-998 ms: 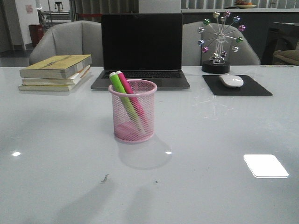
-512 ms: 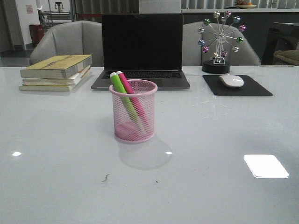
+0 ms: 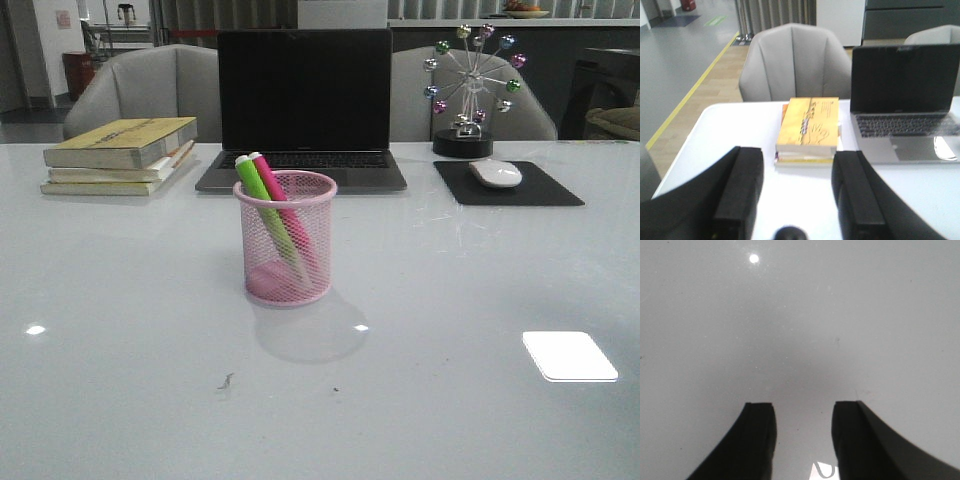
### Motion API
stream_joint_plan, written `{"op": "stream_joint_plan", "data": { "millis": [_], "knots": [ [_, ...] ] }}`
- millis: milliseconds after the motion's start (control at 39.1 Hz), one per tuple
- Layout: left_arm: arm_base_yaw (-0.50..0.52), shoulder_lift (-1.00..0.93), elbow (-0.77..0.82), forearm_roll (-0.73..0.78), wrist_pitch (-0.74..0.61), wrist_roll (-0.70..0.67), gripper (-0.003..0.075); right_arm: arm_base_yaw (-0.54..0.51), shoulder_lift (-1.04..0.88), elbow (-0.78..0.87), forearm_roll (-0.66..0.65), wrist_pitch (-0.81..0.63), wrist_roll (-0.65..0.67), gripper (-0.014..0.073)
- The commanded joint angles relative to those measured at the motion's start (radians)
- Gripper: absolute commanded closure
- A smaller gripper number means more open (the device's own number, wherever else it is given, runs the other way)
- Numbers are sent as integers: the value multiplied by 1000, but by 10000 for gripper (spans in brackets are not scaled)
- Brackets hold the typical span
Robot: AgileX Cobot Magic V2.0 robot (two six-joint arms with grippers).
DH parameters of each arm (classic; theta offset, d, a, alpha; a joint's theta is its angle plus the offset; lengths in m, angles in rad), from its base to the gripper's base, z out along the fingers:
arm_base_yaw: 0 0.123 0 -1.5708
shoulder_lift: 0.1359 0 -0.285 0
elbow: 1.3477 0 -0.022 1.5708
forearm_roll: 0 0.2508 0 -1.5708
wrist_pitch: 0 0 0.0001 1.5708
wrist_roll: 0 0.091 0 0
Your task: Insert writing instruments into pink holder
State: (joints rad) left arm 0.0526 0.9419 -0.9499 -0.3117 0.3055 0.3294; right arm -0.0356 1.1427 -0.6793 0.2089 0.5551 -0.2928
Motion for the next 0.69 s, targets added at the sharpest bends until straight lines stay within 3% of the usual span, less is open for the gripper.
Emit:
{"op": "stream_joint_plan", "data": {
  "millis": [0, 358, 665],
  "knots": [
    [5, -37, 36, -18, -70, -2, 327, -3, -50, -27, 15, -53, -4, 200],
    [0, -136, 276, -112, -89, -2, 327, -3, -193, -27, 15, -26, -4, 200],
    [-75, -163, 323, -113, -120, -2, 327, -3, -280, -27, 15, 6, -4, 213]
  ]
}}
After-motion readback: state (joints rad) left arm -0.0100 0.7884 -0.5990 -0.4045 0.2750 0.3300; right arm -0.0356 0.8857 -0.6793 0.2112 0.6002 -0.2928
